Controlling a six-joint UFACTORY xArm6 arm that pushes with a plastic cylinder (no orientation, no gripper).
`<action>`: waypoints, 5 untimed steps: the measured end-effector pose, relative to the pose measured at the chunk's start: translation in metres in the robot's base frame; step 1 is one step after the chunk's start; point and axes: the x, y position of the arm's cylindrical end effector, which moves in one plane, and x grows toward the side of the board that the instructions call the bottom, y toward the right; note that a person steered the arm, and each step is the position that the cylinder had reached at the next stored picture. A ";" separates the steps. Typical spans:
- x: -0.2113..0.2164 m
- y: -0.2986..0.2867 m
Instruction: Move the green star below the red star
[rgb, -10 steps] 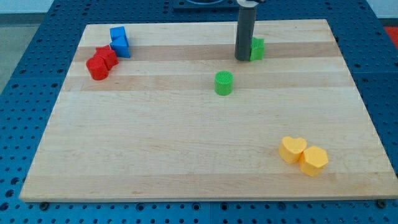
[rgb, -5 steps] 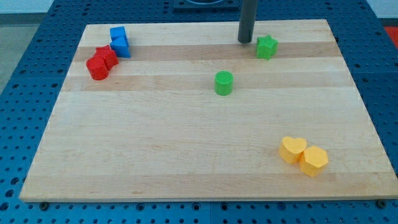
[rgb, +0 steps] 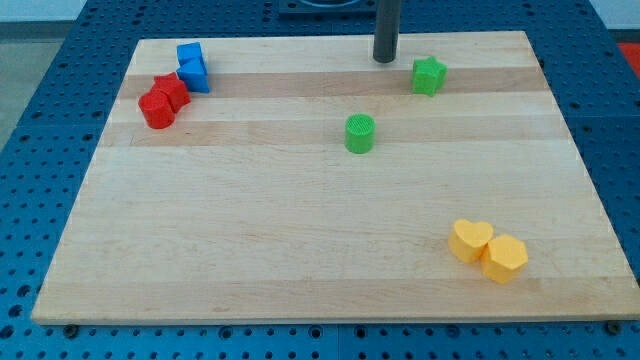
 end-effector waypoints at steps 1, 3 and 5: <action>-0.002 0.058; 0.021 0.060; 0.044 0.118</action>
